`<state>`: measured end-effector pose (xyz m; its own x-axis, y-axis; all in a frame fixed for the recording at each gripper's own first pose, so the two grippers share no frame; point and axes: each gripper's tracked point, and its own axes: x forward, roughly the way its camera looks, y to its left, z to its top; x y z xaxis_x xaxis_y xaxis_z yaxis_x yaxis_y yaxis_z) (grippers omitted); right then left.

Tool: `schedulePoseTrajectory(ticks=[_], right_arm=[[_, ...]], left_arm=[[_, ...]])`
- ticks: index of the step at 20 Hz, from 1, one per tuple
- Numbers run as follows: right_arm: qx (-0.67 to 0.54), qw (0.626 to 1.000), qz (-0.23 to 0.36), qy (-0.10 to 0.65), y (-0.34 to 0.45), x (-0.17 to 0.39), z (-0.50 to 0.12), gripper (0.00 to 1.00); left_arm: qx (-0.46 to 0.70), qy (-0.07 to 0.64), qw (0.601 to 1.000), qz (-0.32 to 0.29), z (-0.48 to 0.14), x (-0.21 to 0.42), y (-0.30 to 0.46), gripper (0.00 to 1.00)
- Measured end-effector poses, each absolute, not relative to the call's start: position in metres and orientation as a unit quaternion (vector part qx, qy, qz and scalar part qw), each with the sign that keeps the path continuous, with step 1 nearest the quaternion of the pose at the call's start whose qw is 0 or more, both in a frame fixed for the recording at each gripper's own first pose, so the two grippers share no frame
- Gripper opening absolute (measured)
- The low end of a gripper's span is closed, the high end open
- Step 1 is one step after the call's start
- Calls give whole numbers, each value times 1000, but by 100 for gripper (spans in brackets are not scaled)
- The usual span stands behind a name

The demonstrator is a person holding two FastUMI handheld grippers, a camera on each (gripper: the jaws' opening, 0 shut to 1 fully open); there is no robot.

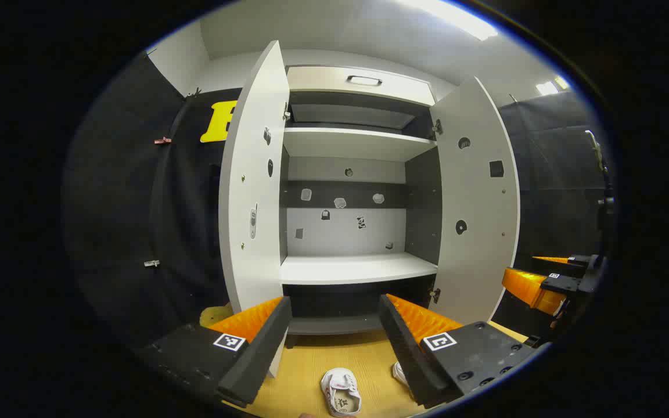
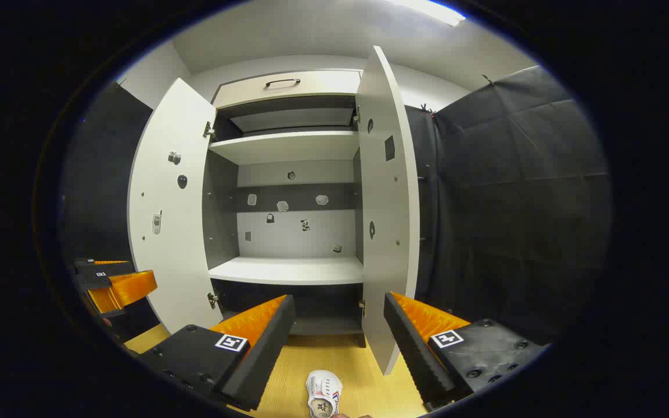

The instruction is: Grab one shoe with the right hand and put it into the shoe cabinet, grab the other shoe with the left hand and put it into the shoe cabinet; then close the right door with the right hand and the left door with the left hand.

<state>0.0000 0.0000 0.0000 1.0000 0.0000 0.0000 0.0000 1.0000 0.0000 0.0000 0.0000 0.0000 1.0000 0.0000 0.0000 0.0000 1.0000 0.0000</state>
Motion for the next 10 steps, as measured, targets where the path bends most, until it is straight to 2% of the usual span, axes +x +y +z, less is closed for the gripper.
schedulePoseTrajectory(ticks=[10], right_arm=[[15, 1000, -4, 2, -6, -1, -2, 98]], left_arm=[[-8, 13, 1000, 8, -11, 3, 3, 95]])
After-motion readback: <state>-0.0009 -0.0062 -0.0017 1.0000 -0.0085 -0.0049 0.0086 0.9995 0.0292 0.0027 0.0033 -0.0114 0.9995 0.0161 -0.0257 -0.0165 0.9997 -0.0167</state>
